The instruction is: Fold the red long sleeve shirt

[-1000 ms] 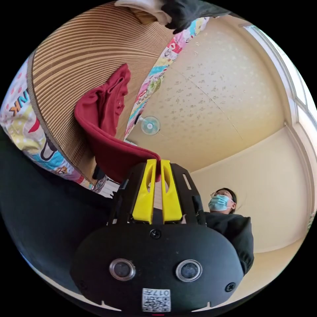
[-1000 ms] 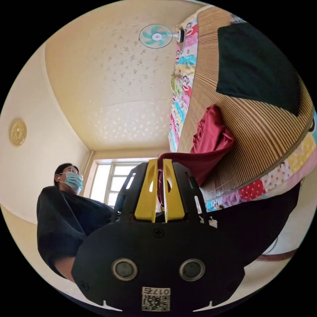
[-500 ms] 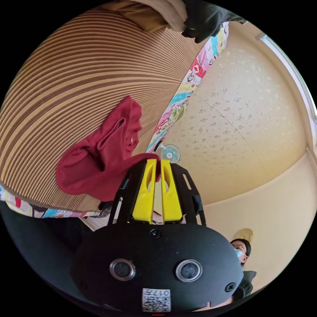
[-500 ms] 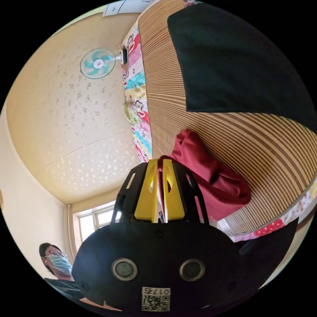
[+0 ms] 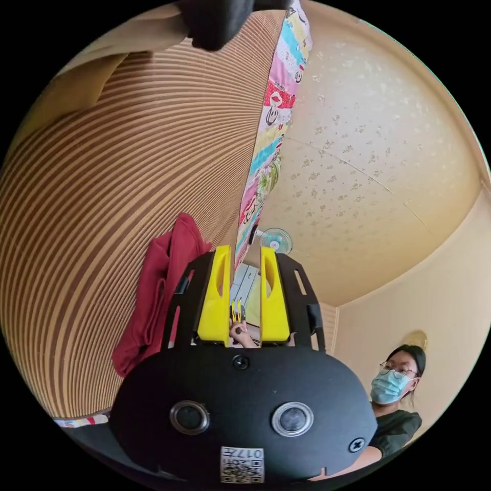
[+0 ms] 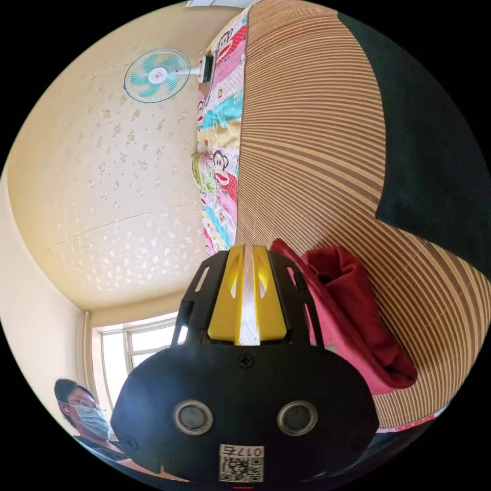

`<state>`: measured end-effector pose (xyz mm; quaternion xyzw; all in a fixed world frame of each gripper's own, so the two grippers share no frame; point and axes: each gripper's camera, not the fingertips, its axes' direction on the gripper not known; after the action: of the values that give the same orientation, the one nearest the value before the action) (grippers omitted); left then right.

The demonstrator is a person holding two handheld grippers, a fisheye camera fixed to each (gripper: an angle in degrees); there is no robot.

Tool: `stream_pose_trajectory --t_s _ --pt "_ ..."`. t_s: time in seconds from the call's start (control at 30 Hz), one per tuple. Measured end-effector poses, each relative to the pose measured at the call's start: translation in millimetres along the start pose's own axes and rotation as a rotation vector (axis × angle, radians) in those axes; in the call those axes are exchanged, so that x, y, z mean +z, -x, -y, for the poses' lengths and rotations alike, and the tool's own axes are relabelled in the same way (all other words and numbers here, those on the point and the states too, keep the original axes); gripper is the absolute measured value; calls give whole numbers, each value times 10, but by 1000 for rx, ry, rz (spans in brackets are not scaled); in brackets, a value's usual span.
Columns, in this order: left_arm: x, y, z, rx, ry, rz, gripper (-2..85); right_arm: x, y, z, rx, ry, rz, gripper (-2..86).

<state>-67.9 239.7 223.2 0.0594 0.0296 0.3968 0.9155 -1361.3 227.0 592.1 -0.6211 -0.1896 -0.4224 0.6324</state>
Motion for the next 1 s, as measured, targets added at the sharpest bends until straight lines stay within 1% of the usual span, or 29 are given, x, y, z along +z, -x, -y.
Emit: stream_pose_trajectory --t_s 0.07,0.1,0.13,0.17,0.2,0.23,0.27,0.33,0.37,0.43,0.5,0.53,0.6,0.67,0.77,0.83,0.87,0.93,0.97,1.0 --pt "-52 -10 -109 58 83 130 113 -9 -3 -37 8 -25 21 44" --pt "-46 -13 -159 80 117 183 118 35 20 -79 -8 10 -4 50" --pt "-5 3 -293 125 195 293 130 124 65 -141 -34 82 -77 56" --pt "76 37 -462 184 285 365 141 180 95 -182 -54 123 -122 59" --pt "130 65 -558 210 336 399 146 314 165 -290 -110 210 -214 64" --pt "243 141 -754 249 432 482 152 481 234 -432 -173 304 -300 68" --pt "322 227 -938 272 484 579 157 577 267 -514 -205 354 -338 71" --pt "369 322 -1168 316 488 672 160 1022 387 -916 -339 562 -469 80" --pt "389 391 -1283 328 477 701 160 1139 414 -1025 -370 609 -498 83" --pt "451 521 -1416 326 482 705 157 1615 543 -1489 -500 772 -571 96" --pt "566 680 -1532 314 524 715 141 1997 635 -1855 -584 876 -600 110" --pt "623 777 -1599 303 537 731 119 2264 682 -2099 -625 944 -620 123" --pt "612 852 -1661 283 490 747 96 2665 740 -2467 -681 1027 -666 149" --pt "595 913 -1739 254 468 690 68 3032 803 -2823 -758 1041 -746 172" --pt "569 829 -1912 298 443 664 60 3586 799 -3332 -836 1076 -896 192" --pt "540 757 -2007 320 430 632 55 3945 623 -3683 -880 1111 -1124 192" --pt "514 708 -2057 326 417 614 52 4011 575 -3776 -918 1111 -1194 191" --pt "473 619 -2118 346 401 596 45 4173 418 -4124 -1076 1070 -1426 178" --pt "450 555 -2155 363 398 589 38 4197 384 -4196 -1106 1062 -1472 169" --pt "440 524 -2174 373 400 585 34 4222 318 -4311 -1167 1026 -1574 152"
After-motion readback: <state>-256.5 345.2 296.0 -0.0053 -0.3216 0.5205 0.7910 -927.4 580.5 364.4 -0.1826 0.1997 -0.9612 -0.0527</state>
